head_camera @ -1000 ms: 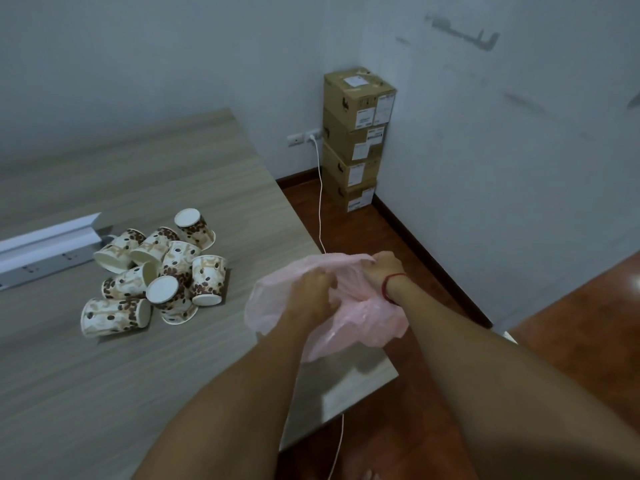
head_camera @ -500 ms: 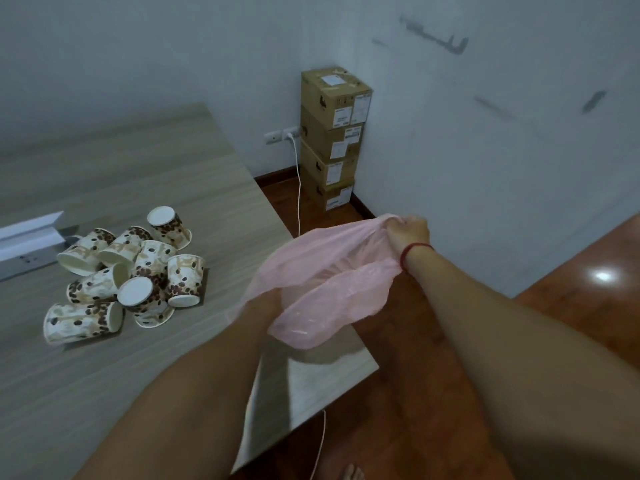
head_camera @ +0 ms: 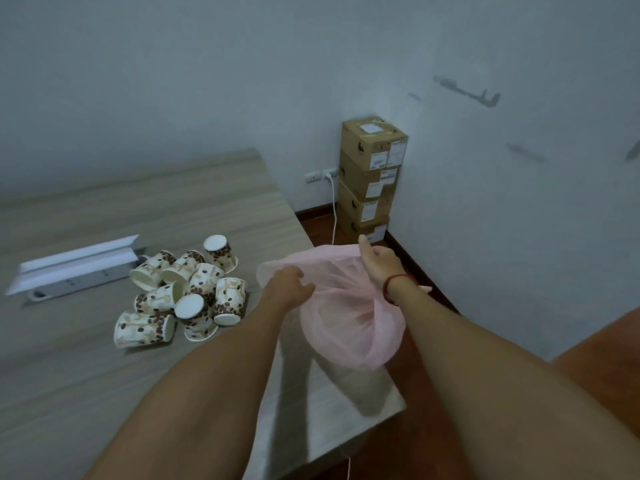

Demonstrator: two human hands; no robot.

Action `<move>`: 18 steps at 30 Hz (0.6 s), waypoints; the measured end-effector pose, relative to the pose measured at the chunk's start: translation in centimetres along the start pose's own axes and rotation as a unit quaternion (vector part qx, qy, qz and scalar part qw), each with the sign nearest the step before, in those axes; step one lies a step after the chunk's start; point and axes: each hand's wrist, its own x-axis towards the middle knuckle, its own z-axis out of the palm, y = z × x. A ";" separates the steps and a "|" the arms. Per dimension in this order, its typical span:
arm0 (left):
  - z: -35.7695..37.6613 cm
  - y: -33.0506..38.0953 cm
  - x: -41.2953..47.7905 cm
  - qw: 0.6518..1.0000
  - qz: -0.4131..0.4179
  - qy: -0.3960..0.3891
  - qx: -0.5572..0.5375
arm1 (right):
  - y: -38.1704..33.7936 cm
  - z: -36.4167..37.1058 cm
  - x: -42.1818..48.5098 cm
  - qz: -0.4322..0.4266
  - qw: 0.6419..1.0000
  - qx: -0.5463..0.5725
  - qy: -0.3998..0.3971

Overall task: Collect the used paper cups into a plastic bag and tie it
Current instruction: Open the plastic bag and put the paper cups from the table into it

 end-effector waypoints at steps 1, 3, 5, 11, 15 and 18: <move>-0.5 -0.7 -0.1 1.000 -0.005 0.009 0.004 | -0.2 0.8 0.2 -0.012 1.000 0.000 0.004; -1.4 -2.2 -0.3 0.999 -0.029 0.025 0.002 | -0.4 2.3 0.5 -0.024 1.000 -0.012 0.007; -2.0 -3.8 -0.7 0.998 -0.051 0.039 -0.002 | -0.3 3.8 0.8 -0.018 1.000 -0.010 0.008; -3.3 -8.6 1.1 0.992 -0.085 0.088 -0.001 | 0.0 8.2 2.6 -0.015 0.998 -0.043 -0.051; -3.9 -10.2 3.9 0.995 -0.061 0.073 0.024 | 0.8 10.9 3.5 0.014 0.996 -0.049 -0.068; -4.1 -11.5 6.1 0.992 -0.052 0.082 0.076 | 0.8 12.3 3.9 0.023 0.997 -0.039 -0.064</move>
